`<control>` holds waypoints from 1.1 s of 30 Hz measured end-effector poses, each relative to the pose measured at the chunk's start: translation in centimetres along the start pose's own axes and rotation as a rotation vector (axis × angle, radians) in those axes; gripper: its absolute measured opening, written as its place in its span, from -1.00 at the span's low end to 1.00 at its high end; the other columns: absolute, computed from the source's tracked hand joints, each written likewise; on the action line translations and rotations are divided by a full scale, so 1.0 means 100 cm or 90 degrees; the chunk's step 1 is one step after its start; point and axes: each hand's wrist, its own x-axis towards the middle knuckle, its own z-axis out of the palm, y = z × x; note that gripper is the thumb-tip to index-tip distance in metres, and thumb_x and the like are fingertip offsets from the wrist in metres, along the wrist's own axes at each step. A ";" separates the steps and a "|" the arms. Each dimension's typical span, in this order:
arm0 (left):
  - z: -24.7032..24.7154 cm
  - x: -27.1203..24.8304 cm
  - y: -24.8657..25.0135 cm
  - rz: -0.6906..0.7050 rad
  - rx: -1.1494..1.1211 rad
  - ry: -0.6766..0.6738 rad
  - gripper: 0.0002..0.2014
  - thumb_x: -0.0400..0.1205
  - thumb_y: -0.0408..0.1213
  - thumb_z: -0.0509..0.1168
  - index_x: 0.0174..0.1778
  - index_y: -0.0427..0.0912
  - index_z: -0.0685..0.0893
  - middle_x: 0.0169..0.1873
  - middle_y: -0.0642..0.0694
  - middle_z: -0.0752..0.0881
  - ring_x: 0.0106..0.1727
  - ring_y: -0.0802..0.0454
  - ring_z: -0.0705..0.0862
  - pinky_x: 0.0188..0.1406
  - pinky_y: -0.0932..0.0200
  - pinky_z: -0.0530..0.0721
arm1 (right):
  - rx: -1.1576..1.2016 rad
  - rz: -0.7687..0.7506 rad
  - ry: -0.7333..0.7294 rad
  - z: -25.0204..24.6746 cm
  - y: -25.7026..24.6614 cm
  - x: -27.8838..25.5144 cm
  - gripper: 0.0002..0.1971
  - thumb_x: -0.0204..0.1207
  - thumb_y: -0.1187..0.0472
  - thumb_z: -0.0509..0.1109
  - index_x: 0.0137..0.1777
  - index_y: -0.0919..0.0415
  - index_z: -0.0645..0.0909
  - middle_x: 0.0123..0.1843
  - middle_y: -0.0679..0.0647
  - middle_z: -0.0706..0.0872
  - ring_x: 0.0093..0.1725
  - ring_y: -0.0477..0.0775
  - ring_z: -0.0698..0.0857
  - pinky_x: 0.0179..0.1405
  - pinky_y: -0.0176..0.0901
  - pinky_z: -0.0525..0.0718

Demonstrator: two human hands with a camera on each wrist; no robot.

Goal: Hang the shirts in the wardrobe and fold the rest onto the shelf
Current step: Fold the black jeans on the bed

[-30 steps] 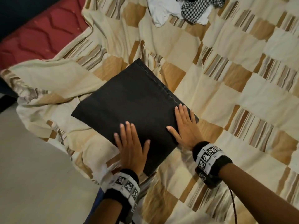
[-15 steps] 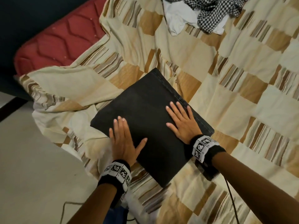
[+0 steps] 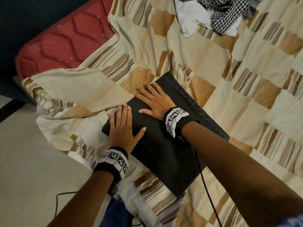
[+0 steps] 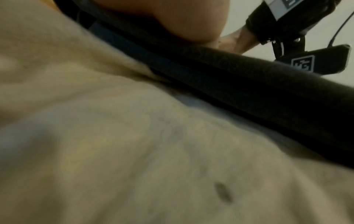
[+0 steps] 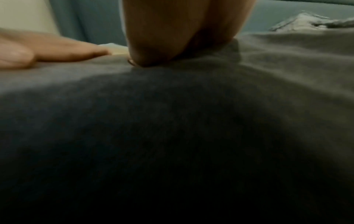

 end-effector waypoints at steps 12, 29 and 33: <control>-0.021 -0.082 0.015 -0.388 -0.400 0.007 -0.45 0.58 0.19 0.09 0.16 -0.24 0.59 0.03 -0.17 0.69 0.09 -0.15 0.65 0.03 0.06 0.55 | 0.474 0.480 0.005 0.031 0.080 -0.114 -0.35 0.44 -0.43 0.13 0.09 0.20 0.48 -0.04 0.19 0.69 -0.16 0.17 0.62 -0.17 -0.04 0.54; -0.058 -0.080 0.155 -0.519 -0.686 -0.082 -0.40 0.54 -0.24 0.43 0.43 -0.37 0.39 0.31 -0.39 0.58 0.32 -0.32 0.55 0.32 -0.06 0.42 | 0.758 0.453 0.219 0.064 0.044 -0.243 -0.47 0.45 -0.17 0.41 0.35 0.05 0.48 0.12 0.10 0.73 0.13 0.15 0.68 0.01 -0.17 0.54; -0.061 -0.110 0.235 -0.401 -0.672 -0.101 -0.41 0.54 -0.32 0.42 0.46 -0.37 0.38 0.37 -0.37 0.52 0.39 -0.31 0.48 0.37 -0.02 0.36 | 0.823 0.571 0.280 0.096 0.051 -0.346 -0.56 0.49 -0.08 0.43 0.31 0.04 0.51 0.06 0.07 0.75 0.07 0.11 0.71 -0.01 -0.16 0.58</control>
